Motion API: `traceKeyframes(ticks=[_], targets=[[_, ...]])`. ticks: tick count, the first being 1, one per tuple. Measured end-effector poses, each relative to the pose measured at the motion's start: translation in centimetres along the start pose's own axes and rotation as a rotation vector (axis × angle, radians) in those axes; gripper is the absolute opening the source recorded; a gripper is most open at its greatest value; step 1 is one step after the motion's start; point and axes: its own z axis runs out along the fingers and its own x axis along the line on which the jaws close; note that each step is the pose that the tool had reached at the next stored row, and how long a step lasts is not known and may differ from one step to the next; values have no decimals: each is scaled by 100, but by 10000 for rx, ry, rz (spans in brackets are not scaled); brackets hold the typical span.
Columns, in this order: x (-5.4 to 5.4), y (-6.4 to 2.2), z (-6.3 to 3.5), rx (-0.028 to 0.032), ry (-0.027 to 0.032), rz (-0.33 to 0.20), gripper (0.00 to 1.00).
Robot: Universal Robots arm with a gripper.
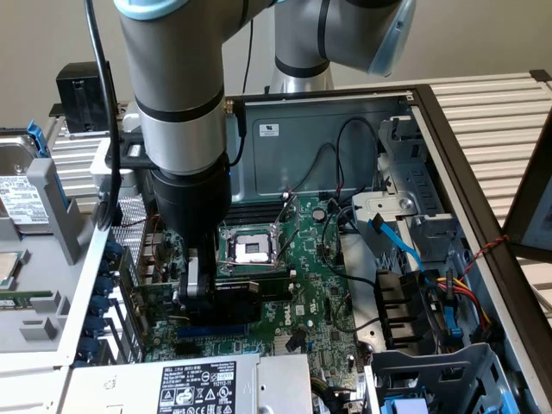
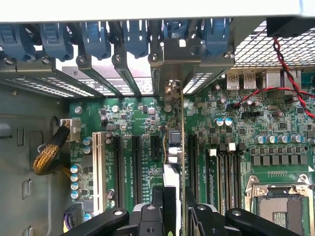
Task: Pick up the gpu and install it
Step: 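Insert the gpu into the slot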
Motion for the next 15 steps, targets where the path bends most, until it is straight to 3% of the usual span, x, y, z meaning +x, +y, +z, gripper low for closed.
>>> traceKeyframes(ticks=[15], targets=[[-3, 0, 13, -23, 2, 0, 27]])
